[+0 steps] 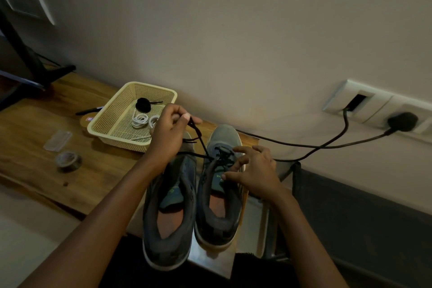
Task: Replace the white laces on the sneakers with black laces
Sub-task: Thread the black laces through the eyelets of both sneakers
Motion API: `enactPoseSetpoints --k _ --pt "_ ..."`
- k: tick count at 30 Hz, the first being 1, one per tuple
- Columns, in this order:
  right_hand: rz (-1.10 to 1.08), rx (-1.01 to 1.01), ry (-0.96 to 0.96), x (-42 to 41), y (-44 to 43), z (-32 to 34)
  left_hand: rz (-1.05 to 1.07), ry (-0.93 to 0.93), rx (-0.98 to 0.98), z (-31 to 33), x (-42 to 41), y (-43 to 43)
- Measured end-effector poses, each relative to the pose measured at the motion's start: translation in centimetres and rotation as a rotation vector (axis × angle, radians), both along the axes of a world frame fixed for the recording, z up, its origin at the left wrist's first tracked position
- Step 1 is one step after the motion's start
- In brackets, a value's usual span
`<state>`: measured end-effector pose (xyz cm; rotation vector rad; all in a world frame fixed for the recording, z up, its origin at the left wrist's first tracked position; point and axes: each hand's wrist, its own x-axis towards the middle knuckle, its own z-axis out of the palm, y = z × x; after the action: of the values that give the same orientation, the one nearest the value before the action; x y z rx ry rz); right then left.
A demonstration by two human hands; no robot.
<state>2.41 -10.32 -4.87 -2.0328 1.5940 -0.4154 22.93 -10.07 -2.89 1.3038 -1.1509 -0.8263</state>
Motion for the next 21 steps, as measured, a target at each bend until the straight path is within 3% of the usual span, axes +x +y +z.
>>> enactPoseSetpoints --k 2,3,6,9,15,21 --pt "0.006 0.002 0.011 0.0 0.0 0.1 -0.038 0.022 0.061 0.4 0.0 0.3" --pt "0.009 0.006 0.015 0.0 0.0 0.2 -0.066 -0.078 0.095 0.3 0.1 0.3" --pt "0.014 0.021 0.024 0.2 0.0 0.2 -0.116 -0.639 0.172 -0.3 0.0 0.7" --pt "-0.004 0.023 0.024 0.3 0.0 0.1 -0.225 -0.945 0.163 -0.6 -0.8 1.2" --pt "-0.036 0.047 0.001 0.1 -0.1 -0.3 -0.285 -1.027 0.182 -0.9 -1.5 1.2" --pt "-0.054 0.051 0.037 0.1 -0.1 -0.2 -0.188 -0.836 0.207 -0.5 -0.2 0.7"
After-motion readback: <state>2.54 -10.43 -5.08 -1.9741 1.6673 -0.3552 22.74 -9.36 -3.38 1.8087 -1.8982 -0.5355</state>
